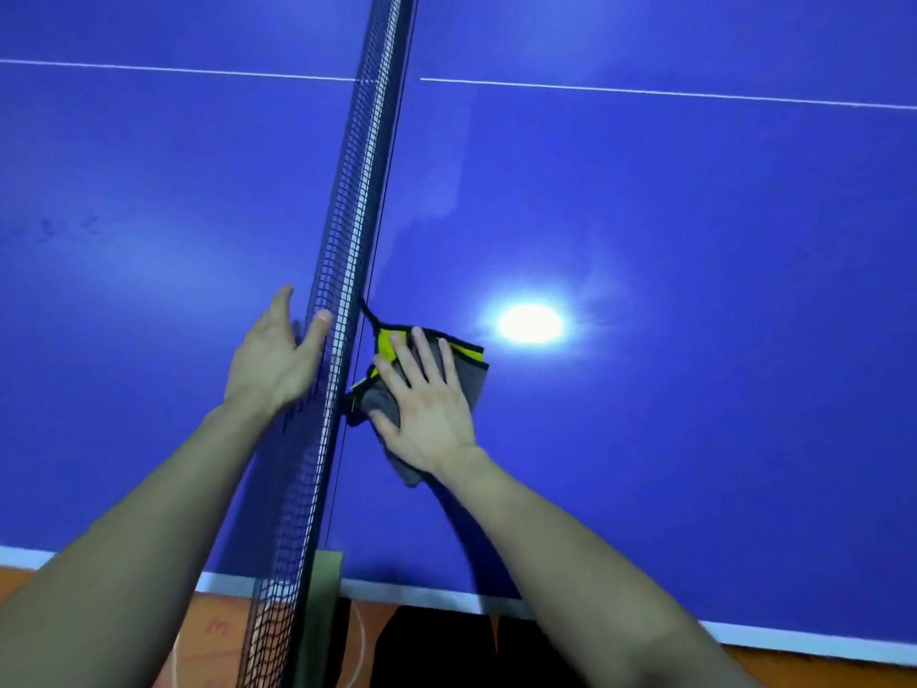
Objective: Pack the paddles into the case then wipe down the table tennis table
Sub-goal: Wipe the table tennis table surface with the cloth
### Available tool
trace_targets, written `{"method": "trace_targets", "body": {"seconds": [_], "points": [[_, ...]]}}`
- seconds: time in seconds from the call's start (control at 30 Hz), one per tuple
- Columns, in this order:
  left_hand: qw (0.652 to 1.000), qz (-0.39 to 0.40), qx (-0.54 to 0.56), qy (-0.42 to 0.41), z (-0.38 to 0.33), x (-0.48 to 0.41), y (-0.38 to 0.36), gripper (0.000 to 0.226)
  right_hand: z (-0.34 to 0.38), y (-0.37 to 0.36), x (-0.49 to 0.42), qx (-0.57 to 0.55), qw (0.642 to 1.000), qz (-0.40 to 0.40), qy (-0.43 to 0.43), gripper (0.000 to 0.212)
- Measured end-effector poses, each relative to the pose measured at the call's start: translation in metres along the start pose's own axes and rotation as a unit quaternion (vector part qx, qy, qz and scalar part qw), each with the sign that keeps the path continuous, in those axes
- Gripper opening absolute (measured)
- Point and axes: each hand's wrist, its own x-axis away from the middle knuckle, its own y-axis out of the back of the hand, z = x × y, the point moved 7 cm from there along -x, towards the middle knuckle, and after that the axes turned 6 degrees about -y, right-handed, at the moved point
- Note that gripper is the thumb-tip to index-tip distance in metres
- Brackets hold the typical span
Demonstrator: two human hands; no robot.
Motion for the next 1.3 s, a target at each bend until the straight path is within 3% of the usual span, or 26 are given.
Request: {"method": "trace_targets", "body": {"seconds": [0.07,0.1,0.17,0.23,0.33,0.4,0.47,0.53,0.6,0.67,0.7,0.77,0.87,0.93,1.0,1.07,1.17,1.23,1.3], "points": [[1.000,0.003,0.016,0.009,0.000,-0.029,0.002,0.078,-0.031,0.010,-0.008,-0.019,0.998,-0.017,0.049,0.072],[1.000,0.008,0.018,0.011,-0.001,-0.043,0.003,0.081,-0.069,0.018,-0.012,-0.021,0.999,-0.033,0.020,0.072],[1.000,0.021,0.016,0.005,-0.003,-0.069,0.004,0.087,-0.172,0.044,-0.017,-0.009,0.988,-0.084,-0.129,0.074],[0.999,0.043,0.013,-0.015,-0.007,-0.090,0.003,0.095,-0.269,0.075,-0.012,-0.001,0.945,-0.113,-0.308,0.081],[0.996,0.081,0.000,-0.047,-0.004,-0.103,0.002,0.110,-0.302,0.088,-0.015,-0.015,0.871,-0.130,-0.474,0.087],[0.994,0.089,-0.012,-0.056,0.005,-0.110,0.002,0.115,-0.244,0.074,-0.041,0.018,0.894,-0.124,-0.431,0.083],[0.996,0.071,-0.029,-0.053,0.008,-0.119,0.007,0.114,-0.154,0.048,-0.076,0.031,0.956,-0.092,-0.279,0.079],[0.994,0.052,-0.068,-0.066,0.003,-0.133,0.012,0.115,-0.068,0.031,-0.100,0.011,0.991,-0.047,-0.121,0.076],[0.992,0.051,-0.088,-0.078,-0.006,-0.150,0.013,0.120,-0.029,0.025,-0.108,-0.006,1.000,-0.012,-0.010,0.073],[0.990,0.057,-0.101,-0.079,-0.015,-0.172,0.013,0.123,-0.051,0.031,-0.113,0.000,0.999,-0.009,0.052,0.072],[0.988,0.068,-0.113,-0.079,-0.019,-0.181,0.013,0.126,-0.083,0.037,-0.115,0.006,0.999,-0.018,0.035,0.073],[0.981,0.113,-0.139,-0.075,-0.023,-0.193,0.007,0.133,-0.176,0.056,-0.114,0.025,0.991,-0.070,-0.111,0.078],[0.969,0.172,-0.165,-0.065,-0.022,-0.196,-0.002,0.134,-0.294,0.084,-0.092,0.023,0.909,-0.118,-0.400,0.087],[0.964,0.187,-0.177,-0.061,-0.025,-0.195,-0.002,0.133,-0.287,0.081,-0.097,0.009,0.876,-0.125,-0.466,0.090],[0.962,0.191,-0.189,-0.056,-0.028,-0.193,-0.001,0.133,-0.222,0.071,-0.122,0.032,0.912,-0.127,-0.388,0.085],[0.959,0.198,-0.195,-0.053,-0.032,-0.193,0.001,0.132,-0.132,0.050,-0.154,0.030,0.968,-0.098,-0.228,0.080],[0.956,0.214,-0.196,-0.047,-0.032,-0.191,0.006,0.129,-0.045,0.034,-0.172,0.004,0.999,-0.033,-0.034,0.074],[0.953,0.231,-0.192,-0.043,-0.031,-0.194,0.011,0.126,-0.064,0.038,-0.174,-0.003,0.999,-0.016,0.050,0.073],[0.949,0.248,-0.188,-0.045,-0.030,-0.195,0.016,0.123,-0.131,0.053,-0.175,0.011,0.999,-0.031,0.026,0.074]]}}
